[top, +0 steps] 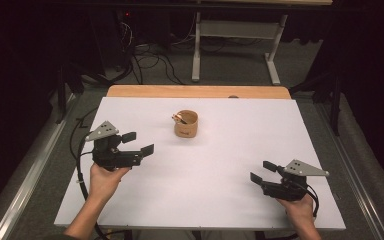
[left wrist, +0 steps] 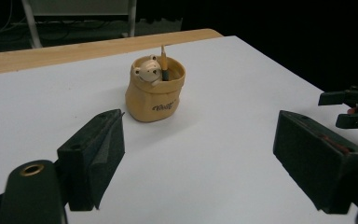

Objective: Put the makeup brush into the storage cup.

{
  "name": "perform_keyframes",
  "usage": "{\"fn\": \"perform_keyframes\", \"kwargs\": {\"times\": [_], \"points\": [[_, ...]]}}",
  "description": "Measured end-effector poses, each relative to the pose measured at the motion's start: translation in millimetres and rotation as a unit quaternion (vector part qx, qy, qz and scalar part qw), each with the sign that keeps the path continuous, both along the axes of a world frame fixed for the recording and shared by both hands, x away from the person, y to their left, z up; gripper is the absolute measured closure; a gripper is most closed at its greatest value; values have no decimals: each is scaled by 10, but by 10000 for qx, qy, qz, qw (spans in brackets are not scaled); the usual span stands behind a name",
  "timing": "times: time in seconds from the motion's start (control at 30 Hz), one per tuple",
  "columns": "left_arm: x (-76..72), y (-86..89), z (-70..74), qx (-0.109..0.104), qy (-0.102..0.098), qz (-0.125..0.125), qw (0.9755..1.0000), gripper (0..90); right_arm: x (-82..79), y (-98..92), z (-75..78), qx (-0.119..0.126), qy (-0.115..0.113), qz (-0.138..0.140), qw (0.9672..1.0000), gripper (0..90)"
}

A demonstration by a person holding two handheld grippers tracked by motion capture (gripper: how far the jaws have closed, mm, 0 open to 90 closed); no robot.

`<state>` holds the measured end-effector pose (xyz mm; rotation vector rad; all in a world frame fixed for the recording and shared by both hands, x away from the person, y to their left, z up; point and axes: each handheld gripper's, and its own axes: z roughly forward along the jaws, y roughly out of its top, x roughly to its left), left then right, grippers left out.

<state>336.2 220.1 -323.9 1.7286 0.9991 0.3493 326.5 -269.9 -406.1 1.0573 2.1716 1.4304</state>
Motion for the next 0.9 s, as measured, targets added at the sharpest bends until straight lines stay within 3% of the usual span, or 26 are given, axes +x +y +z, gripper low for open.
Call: {"fn": "perform_keyframes", "kwargs": {"times": [0.9], "points": [[-61,125,-127,-76,111,131,9998,172,4,-1,-4,1,20,17,10000,322]]}}
